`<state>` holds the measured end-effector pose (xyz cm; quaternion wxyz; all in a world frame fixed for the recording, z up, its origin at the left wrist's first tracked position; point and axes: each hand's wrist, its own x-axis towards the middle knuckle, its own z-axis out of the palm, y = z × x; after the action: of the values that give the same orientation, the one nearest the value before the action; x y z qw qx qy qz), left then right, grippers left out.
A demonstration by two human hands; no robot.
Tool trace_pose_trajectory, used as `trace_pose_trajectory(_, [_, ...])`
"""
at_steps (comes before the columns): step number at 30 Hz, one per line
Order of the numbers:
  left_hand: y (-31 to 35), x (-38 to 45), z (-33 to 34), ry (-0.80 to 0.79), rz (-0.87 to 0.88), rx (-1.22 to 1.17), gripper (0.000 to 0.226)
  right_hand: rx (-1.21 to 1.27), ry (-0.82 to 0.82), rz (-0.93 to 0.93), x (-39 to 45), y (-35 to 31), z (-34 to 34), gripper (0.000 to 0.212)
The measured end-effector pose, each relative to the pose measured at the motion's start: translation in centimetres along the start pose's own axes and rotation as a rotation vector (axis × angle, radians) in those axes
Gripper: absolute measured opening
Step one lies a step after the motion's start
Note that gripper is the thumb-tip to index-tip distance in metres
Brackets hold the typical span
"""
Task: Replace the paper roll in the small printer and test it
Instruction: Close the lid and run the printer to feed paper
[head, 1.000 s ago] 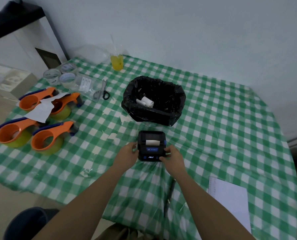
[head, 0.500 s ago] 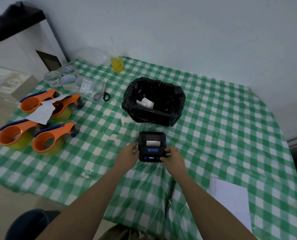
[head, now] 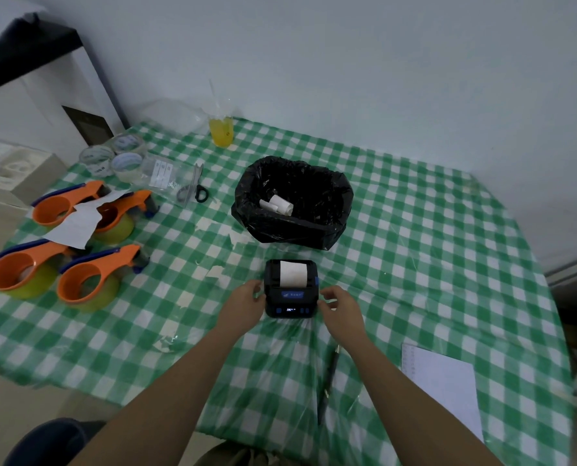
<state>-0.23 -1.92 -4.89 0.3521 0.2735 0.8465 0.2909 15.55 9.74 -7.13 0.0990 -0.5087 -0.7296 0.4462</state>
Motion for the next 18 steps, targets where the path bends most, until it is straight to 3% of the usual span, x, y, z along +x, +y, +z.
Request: trace_pose_trajectory(18, [0.5, -0.3, -0.7, 0.024, 0.045, 0.010, 0.040, 0.009, 0.002, -0.010, -0.2, -1.5, 0.1, 0.013])
